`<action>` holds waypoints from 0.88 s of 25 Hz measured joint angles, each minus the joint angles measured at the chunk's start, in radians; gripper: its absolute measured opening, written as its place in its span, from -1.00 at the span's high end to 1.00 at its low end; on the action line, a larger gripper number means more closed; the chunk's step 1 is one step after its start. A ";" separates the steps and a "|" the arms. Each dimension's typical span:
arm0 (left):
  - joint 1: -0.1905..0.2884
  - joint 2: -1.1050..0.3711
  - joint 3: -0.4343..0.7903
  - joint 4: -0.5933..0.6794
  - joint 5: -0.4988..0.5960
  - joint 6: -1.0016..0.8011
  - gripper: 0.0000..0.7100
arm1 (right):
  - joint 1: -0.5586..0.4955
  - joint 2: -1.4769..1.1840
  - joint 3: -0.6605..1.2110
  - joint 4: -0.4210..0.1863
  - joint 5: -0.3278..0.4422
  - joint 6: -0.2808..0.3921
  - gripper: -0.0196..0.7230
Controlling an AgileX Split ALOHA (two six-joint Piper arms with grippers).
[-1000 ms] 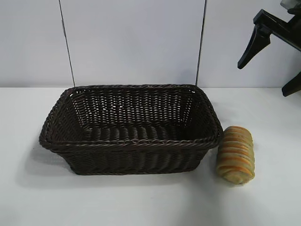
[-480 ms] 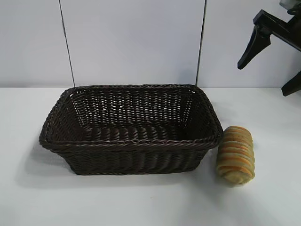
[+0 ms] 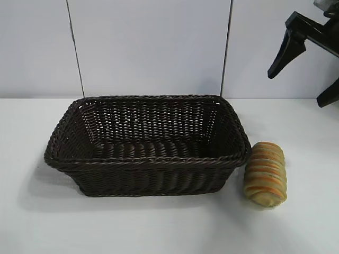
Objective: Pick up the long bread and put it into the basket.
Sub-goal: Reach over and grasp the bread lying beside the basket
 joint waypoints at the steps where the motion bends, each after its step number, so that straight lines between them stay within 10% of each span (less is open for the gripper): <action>1: 0.000 -0.017 0.013 0.000 0.011 0.000 -0.96 | 0.000 0.000 -0.001 -0.003 0.008 0.000 -0.92; 14: 0.000 -0.017 0.211 -0.019 0.014 -0.022 -0.96 | 0.000 0.000 0.004 -0.146 0.033 -0.001 -0.92; 22: 0.000 -0.017 0.213 -0.016 0.014 -0.023 -0.96 | 0.000 -0.002 0.168 -0.146 -0.130 -0.010 -0.92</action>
